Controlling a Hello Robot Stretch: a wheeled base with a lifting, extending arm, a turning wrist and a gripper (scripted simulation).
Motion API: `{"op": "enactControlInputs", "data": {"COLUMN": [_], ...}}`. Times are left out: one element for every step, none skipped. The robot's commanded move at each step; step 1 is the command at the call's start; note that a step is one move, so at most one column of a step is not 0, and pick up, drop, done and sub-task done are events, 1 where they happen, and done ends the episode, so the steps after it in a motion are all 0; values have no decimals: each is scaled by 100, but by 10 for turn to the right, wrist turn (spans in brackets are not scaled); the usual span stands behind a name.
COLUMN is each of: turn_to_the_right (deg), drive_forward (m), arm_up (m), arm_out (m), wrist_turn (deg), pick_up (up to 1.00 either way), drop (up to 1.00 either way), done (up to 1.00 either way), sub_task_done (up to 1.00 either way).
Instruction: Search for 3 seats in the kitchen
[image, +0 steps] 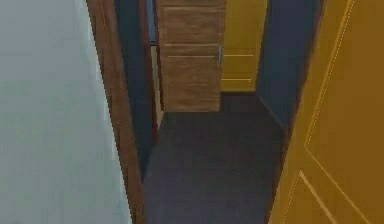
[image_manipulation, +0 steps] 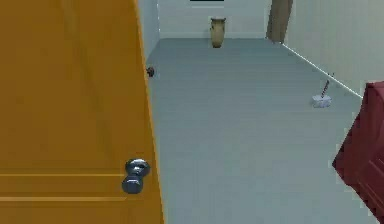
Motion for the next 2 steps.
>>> {"op": "enactControlInputs", "data": {"turn_to_the_right": [0,30], "drive_forward": [100,0], "arm_up": [0,0], "arm_out": [0,0], "wrist_turn": [0,0], "pick_up": [0,0], "drop": [0,0], "done": [0,0], "sub_task_done": [0,0]}}
